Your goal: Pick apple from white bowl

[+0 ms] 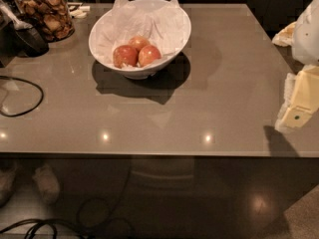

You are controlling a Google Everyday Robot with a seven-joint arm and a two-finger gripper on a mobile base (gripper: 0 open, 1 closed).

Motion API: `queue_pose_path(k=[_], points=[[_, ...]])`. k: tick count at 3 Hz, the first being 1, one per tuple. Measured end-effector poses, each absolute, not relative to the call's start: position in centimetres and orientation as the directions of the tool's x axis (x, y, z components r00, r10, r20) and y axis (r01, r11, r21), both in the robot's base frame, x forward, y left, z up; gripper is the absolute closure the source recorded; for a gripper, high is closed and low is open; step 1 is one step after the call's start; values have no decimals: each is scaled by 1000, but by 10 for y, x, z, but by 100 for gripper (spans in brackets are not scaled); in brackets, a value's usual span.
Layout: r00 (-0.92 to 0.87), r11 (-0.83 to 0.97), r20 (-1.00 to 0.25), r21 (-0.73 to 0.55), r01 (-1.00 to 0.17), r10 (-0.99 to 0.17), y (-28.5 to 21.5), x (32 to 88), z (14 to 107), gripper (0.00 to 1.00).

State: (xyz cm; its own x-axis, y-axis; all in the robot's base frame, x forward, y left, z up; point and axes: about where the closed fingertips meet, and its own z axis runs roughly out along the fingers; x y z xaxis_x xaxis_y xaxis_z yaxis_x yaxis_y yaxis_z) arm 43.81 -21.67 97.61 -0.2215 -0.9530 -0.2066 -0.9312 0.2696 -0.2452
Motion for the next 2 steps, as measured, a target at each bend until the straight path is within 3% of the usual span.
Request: queue_pose_path(k=[2], points=[[-263, 327, -262, -243, -913, -929, -217, 445, 980, 0]])
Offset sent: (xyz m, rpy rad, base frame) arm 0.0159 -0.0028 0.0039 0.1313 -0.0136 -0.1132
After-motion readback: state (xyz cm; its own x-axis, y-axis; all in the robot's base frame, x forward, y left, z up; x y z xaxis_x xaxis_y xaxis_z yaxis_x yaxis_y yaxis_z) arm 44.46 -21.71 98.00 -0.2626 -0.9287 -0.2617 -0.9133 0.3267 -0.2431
